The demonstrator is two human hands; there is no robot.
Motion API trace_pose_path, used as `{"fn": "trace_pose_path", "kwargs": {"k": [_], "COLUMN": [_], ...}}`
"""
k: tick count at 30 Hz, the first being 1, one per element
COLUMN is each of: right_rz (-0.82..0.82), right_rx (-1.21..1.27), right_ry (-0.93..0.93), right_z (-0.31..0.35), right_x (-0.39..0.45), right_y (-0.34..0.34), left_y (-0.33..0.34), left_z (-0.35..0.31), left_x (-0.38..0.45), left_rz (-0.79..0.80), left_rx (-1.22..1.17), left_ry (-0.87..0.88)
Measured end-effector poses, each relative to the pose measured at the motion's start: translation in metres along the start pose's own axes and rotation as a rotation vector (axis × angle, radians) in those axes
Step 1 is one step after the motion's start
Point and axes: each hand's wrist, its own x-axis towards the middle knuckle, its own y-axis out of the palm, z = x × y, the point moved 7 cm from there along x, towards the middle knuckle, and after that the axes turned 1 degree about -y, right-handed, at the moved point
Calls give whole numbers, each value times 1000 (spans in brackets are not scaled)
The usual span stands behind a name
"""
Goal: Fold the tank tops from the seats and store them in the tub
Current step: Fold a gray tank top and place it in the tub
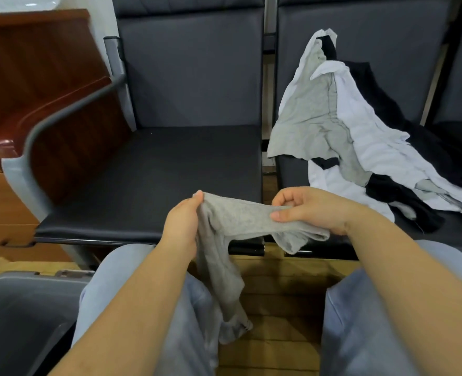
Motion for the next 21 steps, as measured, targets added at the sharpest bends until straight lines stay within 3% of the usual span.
{"fn": "trace_pose_path", "kwargs": {"k": [3, 5, 7, 9, 11, 15, 18, 21], "right_rz": [-57, -17, 56, 108, 104, -55, -207, -186], "right_rx": [59, 73, 66, 42, -2, -130, 9, 169], "right_ry": [-77, -104, -103, -89, -50, 7, -61, -105], "right_z": [7, 11, 12, 11, 7, -2, 0, 6], "right_x": [-1, -3, -6, -5, -2, 2, 2, 2], "right_y": [-5, -1, 9, 19, 21, 3, -12, -9], "left_y": [8, 31, 49, 55, 54, 42, 35, 36], "left_z": [3, 8, 25, 36, 31, 7, 3, 6], "left_x": [-7, -21, -43, -56, -58, -48, -43, -45], "left_rz": [54, 295, 575, 721, 701, 454, 368, 405], "left_rx": [273, 460, 613, 756, 720, 523, 492, 519], "left_ry": [22, 141, 146, 174, 231, 342, 354, 349]}}
